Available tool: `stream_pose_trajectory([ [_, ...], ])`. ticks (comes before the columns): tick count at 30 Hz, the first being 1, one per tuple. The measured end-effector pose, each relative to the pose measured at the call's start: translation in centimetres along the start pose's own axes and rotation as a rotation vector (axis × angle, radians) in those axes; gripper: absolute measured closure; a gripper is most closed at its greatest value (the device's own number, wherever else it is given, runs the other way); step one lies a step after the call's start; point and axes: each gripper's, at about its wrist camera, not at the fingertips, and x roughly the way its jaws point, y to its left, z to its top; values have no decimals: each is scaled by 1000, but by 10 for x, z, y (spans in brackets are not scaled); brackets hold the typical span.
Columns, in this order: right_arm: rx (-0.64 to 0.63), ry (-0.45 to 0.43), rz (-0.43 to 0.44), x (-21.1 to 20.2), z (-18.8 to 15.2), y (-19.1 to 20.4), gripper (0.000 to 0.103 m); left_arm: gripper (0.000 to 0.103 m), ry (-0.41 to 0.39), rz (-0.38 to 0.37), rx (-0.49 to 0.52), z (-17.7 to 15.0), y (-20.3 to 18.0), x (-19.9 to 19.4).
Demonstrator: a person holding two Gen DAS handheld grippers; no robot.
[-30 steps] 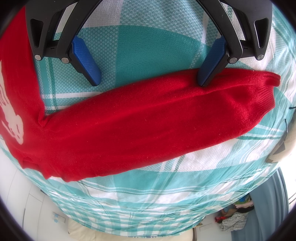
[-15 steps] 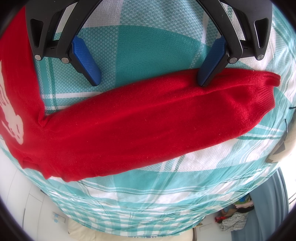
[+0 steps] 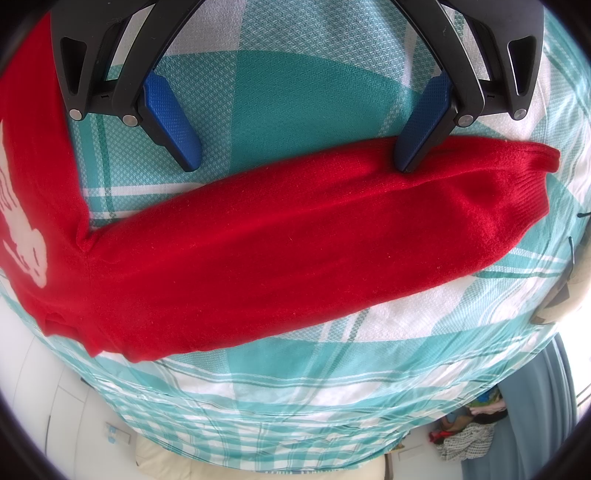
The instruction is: Fold small clothes
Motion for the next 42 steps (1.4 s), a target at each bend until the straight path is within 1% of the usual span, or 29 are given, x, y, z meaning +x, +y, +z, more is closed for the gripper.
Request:
stream_pose_trajectory([
  [27,0,1,0,0,0,0,0,0,0,1,-1,0,0,0],
  [30,7,2,17,-1,1,-2,0,0,0,1,0,0,0,0],
  [32,19,5,48,-5,3,-6,0,0,0,1,-1,0,0,0],
  [34,77,-4,124,-15,9,-17,1,0,0,1,-1,0,0,0],
  [36,212,-43,225,-26,19,-44,1,0,0,1,-1,0,0,0],
  [37,285,-65,255,-30,26,-61,1,0,0,1,-1,0,0,0],
  [39,427,-98,300,-33,38,-99,1,0,0,1,-1,0,0,0],
  [41,575,-91,329,-27,46,-138,2,0,0,1,-1,0,-1,0],
  [42,650,-83,347,-22,48,-156,4,0,0,1,-1,0,0,0],
])
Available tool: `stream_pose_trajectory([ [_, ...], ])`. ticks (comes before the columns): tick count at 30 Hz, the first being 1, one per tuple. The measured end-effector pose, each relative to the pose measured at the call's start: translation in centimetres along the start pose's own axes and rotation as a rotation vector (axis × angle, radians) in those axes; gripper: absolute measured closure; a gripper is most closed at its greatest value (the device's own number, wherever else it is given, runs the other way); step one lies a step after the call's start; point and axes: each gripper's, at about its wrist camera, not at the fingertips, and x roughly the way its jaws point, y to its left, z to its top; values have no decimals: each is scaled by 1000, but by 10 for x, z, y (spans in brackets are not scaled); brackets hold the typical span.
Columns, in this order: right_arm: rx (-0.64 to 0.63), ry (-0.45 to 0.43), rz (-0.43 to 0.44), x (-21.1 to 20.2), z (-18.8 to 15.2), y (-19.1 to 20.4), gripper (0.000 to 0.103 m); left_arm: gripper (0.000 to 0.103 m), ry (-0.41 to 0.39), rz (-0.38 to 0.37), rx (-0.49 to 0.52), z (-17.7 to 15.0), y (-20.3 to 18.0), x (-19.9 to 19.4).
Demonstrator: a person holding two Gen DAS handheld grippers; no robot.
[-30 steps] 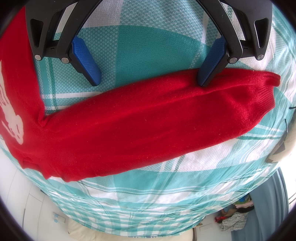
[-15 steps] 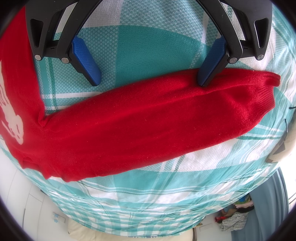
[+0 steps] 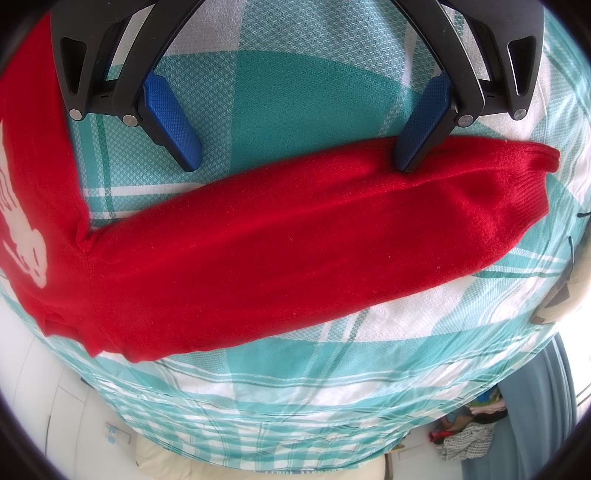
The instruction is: Fold small clothes
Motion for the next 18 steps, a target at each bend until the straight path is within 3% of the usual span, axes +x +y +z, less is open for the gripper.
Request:
stream_pose_trajectory([
  [4,251,26,51,10,33,-48,15,0,0,0,0,0,0,0],
  [7,359,43,106,24,45,-68,16,0,0,0,0,0,0,0],
  [14,368,16,192,51,64,-76,33,0,0,1,-1,0,0,0],
  [18,321,-15,184,62,69,-73,40,0,-2,0,-1,-1,0,0],
])
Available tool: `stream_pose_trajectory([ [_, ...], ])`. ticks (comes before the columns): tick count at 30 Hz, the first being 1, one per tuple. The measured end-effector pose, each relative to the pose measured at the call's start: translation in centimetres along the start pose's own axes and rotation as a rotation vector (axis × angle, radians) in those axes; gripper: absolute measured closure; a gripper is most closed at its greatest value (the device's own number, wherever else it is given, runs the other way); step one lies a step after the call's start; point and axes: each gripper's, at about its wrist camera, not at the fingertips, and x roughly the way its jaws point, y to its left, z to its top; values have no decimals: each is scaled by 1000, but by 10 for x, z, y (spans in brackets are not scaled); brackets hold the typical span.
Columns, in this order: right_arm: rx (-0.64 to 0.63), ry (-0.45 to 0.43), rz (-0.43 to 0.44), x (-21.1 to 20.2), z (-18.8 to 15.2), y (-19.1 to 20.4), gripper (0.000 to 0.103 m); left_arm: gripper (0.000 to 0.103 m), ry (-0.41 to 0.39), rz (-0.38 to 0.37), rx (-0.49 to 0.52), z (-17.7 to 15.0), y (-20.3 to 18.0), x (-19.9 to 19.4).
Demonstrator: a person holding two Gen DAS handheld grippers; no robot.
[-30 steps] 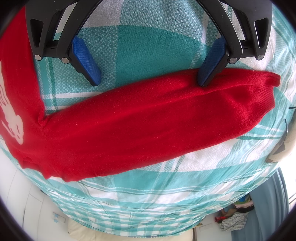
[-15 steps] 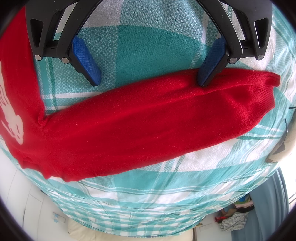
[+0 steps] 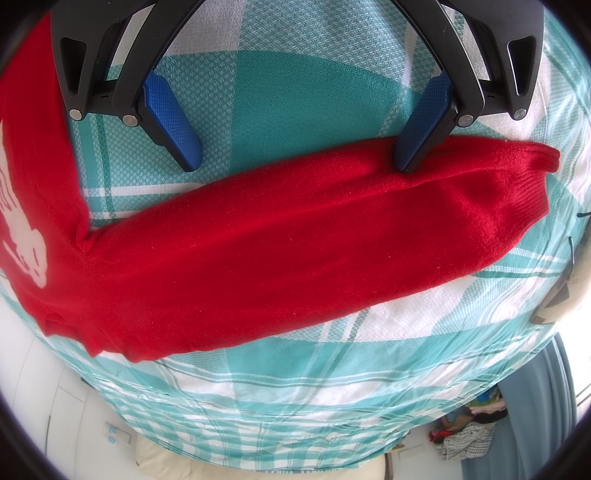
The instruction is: Fold small clothes
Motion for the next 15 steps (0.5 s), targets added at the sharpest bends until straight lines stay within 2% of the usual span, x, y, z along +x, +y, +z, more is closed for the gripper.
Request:
stream_pose_trajectory([
  [2,-30,4,-20,6,-1,4,42,0,0,0,0,0,0,0],
  [5,-65,17,-73,12,1,6,58,0,0,2,1,0,0,0],
  [7,-96,31,-122,14,2,5,82,0,0,0,-1,0,0,0],
  [8,-100,35,-138,14,3,3,88,0,0,0,0,0,0,0],
  [9,-96,34,-143,13,3,1,98,0,0,1,0,0,0,0],
  [15,-126,-7,-115,-6,-1,15,98,0,0,1,0,0,0,0],
])
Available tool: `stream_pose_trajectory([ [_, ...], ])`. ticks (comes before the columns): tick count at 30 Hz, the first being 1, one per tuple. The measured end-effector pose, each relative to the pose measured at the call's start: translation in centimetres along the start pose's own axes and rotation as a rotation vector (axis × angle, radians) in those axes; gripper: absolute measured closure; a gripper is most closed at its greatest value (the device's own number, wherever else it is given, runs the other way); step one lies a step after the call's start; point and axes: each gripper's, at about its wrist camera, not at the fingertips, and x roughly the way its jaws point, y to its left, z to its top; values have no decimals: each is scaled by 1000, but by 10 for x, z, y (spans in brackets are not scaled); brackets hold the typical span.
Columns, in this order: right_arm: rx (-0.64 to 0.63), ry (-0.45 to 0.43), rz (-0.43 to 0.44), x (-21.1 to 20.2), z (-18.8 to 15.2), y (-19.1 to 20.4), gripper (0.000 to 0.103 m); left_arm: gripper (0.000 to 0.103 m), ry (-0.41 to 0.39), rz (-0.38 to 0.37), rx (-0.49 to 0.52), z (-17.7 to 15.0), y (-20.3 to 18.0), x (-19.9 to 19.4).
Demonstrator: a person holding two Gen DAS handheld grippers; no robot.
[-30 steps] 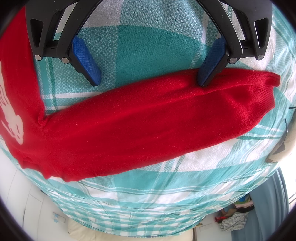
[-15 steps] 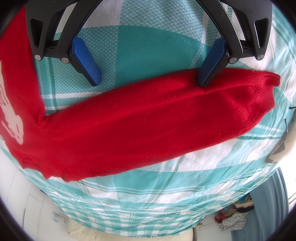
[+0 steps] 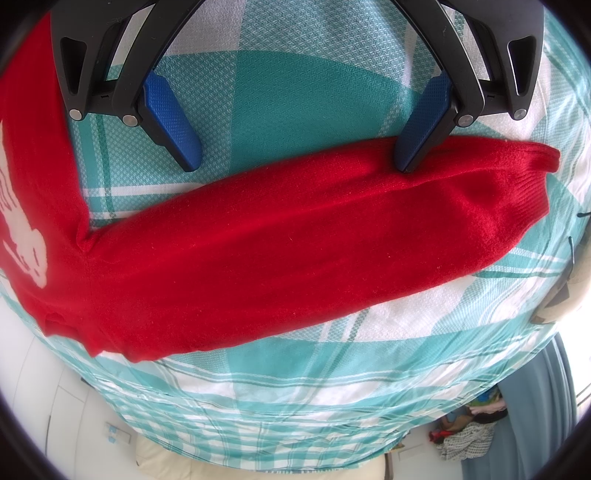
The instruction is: Fold small clothes
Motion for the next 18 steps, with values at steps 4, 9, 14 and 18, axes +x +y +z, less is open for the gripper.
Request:
stream_pose_trajectory([
  [4,-40,-6,26,-4,-7,18,98,0,0,0,0,0,0,0],
  [9,-99,4,60,-5,-19,40,98,0,0,1,1,0,0,0],
  [14,-194,58,118,-1,-32,90,98,0,-1,4,2,0,0,0],
  [18,-344,111,209,5,-53,174,98,0,9,-6,-7,2,2,1],
])
